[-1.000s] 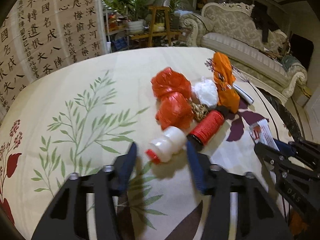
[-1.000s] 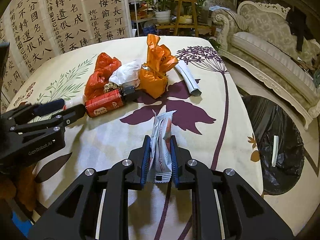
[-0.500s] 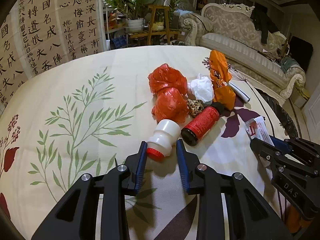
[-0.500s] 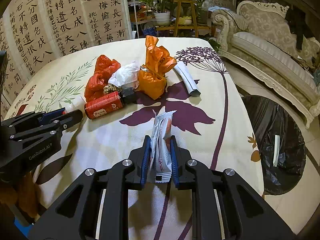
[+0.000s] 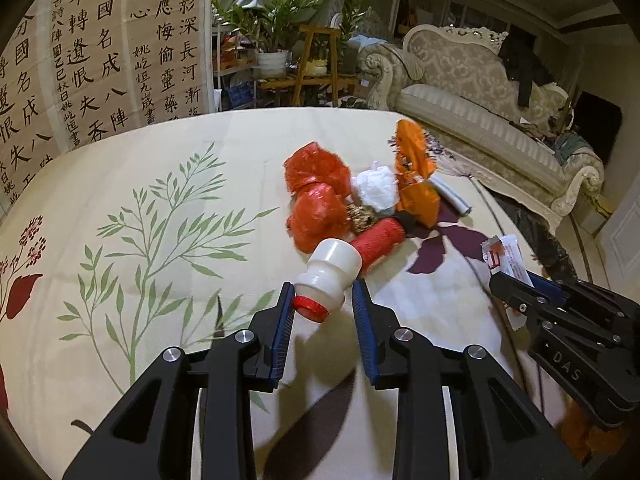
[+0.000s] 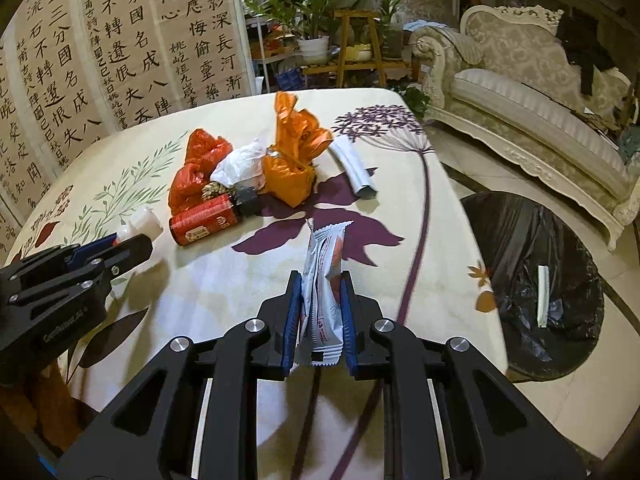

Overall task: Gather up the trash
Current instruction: 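Carry the bottle and wrapper over the black bin while both tools open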

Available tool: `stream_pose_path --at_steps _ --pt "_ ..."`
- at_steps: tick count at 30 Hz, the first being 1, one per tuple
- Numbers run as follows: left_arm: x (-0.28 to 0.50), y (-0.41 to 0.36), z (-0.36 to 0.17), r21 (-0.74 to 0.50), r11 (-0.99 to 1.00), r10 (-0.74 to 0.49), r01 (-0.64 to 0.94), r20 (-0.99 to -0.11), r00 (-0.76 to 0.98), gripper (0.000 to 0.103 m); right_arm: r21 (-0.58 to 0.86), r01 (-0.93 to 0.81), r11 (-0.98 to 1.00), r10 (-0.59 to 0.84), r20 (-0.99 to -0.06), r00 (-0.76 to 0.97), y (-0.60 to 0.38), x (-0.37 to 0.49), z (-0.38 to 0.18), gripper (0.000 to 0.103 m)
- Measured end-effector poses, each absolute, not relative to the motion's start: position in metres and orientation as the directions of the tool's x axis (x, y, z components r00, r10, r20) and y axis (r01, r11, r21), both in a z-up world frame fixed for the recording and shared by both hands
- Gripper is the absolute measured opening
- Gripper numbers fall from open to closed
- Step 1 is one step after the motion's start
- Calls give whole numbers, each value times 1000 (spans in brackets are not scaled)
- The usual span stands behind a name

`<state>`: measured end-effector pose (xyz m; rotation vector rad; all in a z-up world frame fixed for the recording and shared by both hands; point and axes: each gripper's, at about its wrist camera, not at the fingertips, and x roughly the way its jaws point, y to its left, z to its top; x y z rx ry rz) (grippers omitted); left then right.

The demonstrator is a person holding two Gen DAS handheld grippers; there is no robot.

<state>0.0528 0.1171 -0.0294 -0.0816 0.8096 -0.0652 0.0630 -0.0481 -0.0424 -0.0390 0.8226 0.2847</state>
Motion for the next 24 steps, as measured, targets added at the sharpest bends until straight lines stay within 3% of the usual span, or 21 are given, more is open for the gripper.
stream_pose_path --at_steps 10,24 --pt "46 83 -11 -114 991 -129 70 -671 730 30 76 -164 984 170 -694 699 -93 56 -28 18" --pt "75 -18 4 -109 960 -268 259 -627 732 31 52 24 998 16 -655 755 -188 74 -16 18"
